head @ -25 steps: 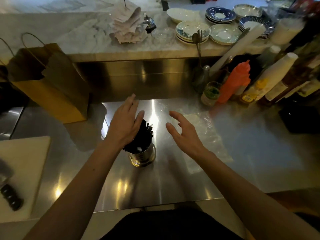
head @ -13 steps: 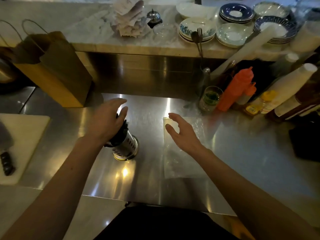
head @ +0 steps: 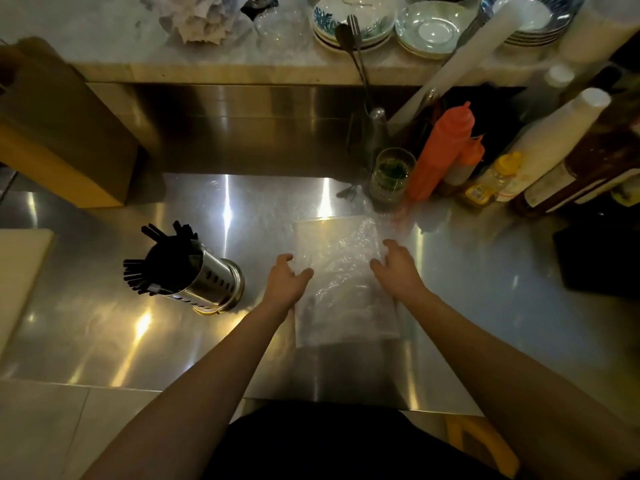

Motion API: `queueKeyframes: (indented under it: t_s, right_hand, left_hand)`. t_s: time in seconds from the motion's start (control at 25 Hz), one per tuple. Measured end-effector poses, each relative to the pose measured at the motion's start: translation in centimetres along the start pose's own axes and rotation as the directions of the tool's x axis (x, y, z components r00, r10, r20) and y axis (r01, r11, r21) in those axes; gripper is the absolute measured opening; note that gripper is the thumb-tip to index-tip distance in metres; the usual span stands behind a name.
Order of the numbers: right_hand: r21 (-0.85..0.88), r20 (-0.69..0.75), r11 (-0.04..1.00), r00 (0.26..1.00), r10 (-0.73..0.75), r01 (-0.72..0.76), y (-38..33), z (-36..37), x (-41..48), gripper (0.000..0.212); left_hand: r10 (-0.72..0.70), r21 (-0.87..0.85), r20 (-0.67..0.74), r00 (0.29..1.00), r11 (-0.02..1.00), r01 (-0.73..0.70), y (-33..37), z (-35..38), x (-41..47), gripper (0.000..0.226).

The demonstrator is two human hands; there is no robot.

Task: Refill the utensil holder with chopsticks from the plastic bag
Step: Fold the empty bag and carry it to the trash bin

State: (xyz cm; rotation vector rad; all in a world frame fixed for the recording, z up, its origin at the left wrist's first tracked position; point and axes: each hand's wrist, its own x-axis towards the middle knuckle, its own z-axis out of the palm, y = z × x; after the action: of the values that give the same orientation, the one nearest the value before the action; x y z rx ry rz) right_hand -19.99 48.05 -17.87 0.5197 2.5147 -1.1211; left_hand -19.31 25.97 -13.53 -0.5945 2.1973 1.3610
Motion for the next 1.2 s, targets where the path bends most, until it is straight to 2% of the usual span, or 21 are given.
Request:
queueKeyframes:
  t_s: [0.08,0.2,0.28,0.32,0.36,0.52,0.64,0.76,1.0,1.2]
  right_hand:
    - [0.006,-0.003,0.998,0.998,0.062,-0.062,1.3,0.4,0.0,0.045]
    - [0.135,0.005,0.982,0.991,0.132,-0.131,2.0,0.9,-0.4,0.034]
    - [0.263,0.078,0.935,0.972,0.223,-0.236,2.0,1.0,-0.6,0.031]
    - [0.319,0.115,0.906,0.960,0.255,-0.279,1.9,1.0,-0.7,0.026]
    - [0.380,0.147,0.874,0.953,0.266,-0.303,1.9,0.9,-0.8,0.022]
    - [0.611,0.214,0.734,0.954,0.208,-0.297,0.9,-0.4,-1.4,0.010]
    - [0.710,0.244,0.646,0.959,0.147,-0.279,-0.6,-1.3,-2.0,0.018]
    - [0.764,0.268,0.593,0.961,0.068,-0.255,-2.0,-2.4,-2.9,0.025]
    - [0.763,0.269,0.632,0.956,-0.117,-0.137,-3.5,-5.1,-5.3,0.023]
    - [0.763,0.219,0.645,0.958,-0.188,-0.048,-5.6,-6.4,-8.4,0.031]
  left_hand:
    - [-0.061,0.053,-0.039,0.997,0.997,0.063,-1.5,0.7,1.2,0.062]
    - [-0.090,-0.015,-0.095,0.991,0.996,0.089,-2.7,1.6,2.1,0.054]
    - [-0.130,-0.058,-0.124,0.984,0.991,0.124,-2.8,1.8,2.4,0.036]
    - [-0.144,-0.074,-0.129,0.981,0.988,0.135,-2.9,1.7,2.6,0.020]
    - [-0.160,-0.109,-0.118,0.980,0.983,0.147,-3.0,1.6,2.6,0.006]
    - [-0.212,-0.292,0.112,0.971,0.927,0.236,-2.9,-0.4,2.2,0.009]
    - [-0.123,-0.398,0.226,0.966,0.894,0.207,-2.0,-2.2,1.0,0.010]
    - [0.001,-0.431,0.238,0.971,0.896,0.105,-1.3,-4.3,0.1,0.012]
    - [0.193,-0.438,0.193,0.962,0.894,-0.091,0.3,-8.6,-1.8,0.014]
    - [0.354,-0.425,0.206,0.912,0.872,-0.242,1.5,-11.6,-4.3,0.019]
